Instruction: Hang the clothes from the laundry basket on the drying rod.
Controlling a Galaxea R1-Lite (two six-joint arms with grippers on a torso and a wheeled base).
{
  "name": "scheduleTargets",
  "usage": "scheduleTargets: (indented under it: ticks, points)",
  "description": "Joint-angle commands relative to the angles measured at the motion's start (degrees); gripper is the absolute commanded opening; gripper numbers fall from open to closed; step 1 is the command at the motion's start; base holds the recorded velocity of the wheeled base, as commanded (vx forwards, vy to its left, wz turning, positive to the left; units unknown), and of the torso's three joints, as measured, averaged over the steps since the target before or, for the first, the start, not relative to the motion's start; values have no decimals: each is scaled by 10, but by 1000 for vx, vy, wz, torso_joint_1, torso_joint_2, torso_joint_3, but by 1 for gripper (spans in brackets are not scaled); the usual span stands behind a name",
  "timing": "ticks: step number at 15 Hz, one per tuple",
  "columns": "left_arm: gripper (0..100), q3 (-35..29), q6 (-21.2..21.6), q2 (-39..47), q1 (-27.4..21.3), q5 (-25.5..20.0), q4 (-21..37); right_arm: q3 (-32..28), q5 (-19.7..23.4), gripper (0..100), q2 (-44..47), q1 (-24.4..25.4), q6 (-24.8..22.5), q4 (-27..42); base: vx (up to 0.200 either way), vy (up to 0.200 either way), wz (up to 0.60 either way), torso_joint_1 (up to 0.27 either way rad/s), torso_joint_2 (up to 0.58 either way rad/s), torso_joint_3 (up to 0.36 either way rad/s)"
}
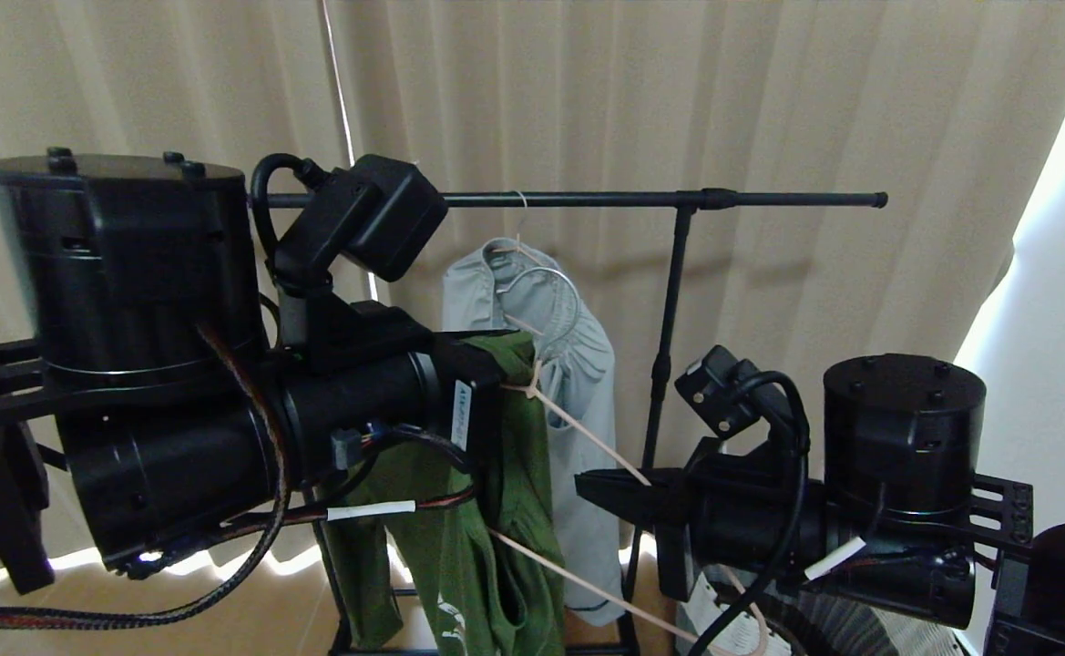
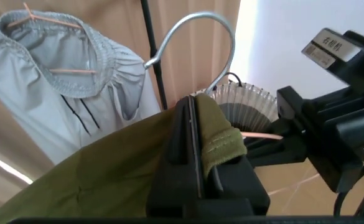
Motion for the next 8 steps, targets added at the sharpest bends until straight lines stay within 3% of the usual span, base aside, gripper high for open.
scheduleTargets:
  ticks: [1,8]
  points:
    - [0,-5,1,-1,-2,0,-1,-4,0,0,5,-7,-1,0,0,0,0,0,0,0]
    - [0,7,6,-10,-2,-27,-3,-11,-1,0,14,-8,-1,-3,0,0,0,0,0,0]
